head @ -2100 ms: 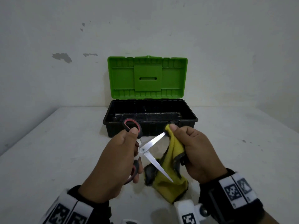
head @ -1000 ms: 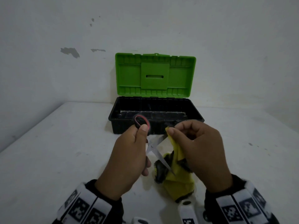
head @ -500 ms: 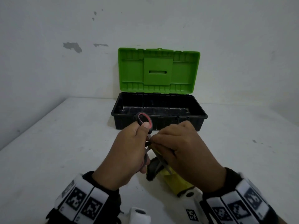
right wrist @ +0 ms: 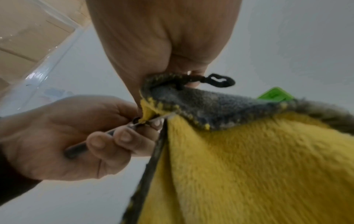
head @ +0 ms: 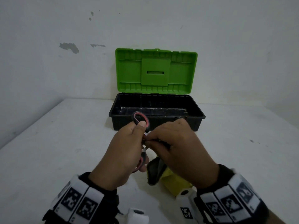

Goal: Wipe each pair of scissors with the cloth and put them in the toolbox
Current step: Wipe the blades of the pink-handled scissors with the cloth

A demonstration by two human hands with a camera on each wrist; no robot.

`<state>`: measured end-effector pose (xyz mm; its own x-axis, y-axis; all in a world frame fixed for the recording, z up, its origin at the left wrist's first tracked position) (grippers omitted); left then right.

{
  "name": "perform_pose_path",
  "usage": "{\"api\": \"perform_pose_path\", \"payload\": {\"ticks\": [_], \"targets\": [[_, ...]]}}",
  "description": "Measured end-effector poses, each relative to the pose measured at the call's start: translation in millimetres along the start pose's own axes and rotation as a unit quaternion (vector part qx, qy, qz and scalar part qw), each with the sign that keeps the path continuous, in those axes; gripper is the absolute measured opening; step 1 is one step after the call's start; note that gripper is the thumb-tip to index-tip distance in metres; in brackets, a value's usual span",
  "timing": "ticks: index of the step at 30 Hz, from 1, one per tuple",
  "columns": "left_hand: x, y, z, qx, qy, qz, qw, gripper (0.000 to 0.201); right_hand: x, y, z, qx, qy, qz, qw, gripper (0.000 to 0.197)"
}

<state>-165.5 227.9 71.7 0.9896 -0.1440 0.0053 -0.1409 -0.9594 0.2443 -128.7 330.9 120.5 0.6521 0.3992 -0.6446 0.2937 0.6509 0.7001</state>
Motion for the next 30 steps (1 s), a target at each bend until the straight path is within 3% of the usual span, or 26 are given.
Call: {"api": "perform_pose_path", "payload": {"ticks": [7,10,14,17,25,30], "targets": [[-1,1,2,-0.005,-0.004,0.0,1.0,0.036,-3,1,-1,0.044,0.029,0.036,0.998,0.014],[1,3,3,-0.007,0.006,-0.01,1.0,0.036,-3,13,-18,0.052,-0.001,0.033,0.998,0.012],[-2,7,1,-0.008,0.012,-0.018,1.0,0.038,-3,30,-35,-0.023,-0.054,-0.015,0.998,0.007],[-3,3,-3,-0.008,-0.001,-0.006,1.0,0.04,-7,21,-16,-0.046,-0.028,-0.019,0.998,0.009],[-3,-3,0,-0.002,0.0,0.005,1.0,0.04,-6,5,-2,0.039,0.033,0.046,0.998,0.013],[0,-2,5,-0.003,0.016,-0.01,1.0,0.037,-3,23,-28,0.023,-0.01,0.044,0.999,0.01]]}}
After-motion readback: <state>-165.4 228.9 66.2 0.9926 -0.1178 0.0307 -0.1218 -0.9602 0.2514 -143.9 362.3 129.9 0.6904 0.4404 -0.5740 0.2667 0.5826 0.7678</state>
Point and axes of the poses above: each hand's wrist, its own x-axis away from the middle knuckle, its own y-axis out of the back of the hand, z = x × y, the point moved 9 cm from there along -x, towards the middle knuckle, and after that the axes turned 9 degrees about -x, right-handed, at the moved point
